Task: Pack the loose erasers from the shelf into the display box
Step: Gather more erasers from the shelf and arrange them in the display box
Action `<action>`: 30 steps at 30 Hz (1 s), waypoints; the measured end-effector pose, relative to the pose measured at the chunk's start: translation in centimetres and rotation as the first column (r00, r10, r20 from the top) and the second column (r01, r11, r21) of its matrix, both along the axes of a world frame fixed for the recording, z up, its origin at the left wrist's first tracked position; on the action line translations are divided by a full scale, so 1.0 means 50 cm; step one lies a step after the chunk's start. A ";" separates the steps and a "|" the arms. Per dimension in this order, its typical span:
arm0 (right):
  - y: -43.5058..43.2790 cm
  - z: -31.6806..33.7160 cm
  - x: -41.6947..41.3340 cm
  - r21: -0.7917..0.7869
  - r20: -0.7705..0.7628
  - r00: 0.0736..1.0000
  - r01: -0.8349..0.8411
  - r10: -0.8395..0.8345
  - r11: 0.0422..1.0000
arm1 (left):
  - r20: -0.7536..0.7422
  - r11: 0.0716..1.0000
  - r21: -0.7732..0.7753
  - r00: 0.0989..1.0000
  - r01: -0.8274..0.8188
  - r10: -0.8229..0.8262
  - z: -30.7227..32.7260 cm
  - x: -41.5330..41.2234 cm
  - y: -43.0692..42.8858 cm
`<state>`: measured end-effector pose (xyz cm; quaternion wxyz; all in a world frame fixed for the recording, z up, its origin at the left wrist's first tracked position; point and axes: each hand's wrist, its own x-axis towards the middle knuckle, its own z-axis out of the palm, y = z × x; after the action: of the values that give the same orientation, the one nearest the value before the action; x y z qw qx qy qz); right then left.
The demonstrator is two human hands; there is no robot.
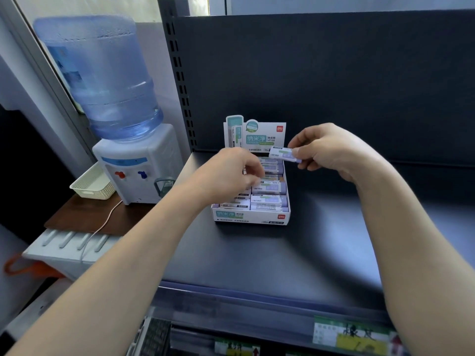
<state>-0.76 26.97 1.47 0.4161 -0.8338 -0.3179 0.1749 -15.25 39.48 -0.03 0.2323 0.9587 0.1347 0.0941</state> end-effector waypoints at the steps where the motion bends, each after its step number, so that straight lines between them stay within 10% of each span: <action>1: 0.001 -0.001 0.000 -0.001 0.001 1.000 0.002 -0.002 1.000 | -0.001 1.000 0.006 1.000 0.000 0.000 -0.005 0.002 0.000; 30: 0.037 -0.039 -0.032 -0.136 0.214 0.974 -0.043 0.072 0.990 | -0.058 0.995 0.089 0.997 -0.052 0.058 -0.006 0.048 0.014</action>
<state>-2.37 28.83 -0.49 0.3179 -0.8639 -0.3736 0.1145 -12.86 40.18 -0.30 0.1834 0.9662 0.1638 0.0773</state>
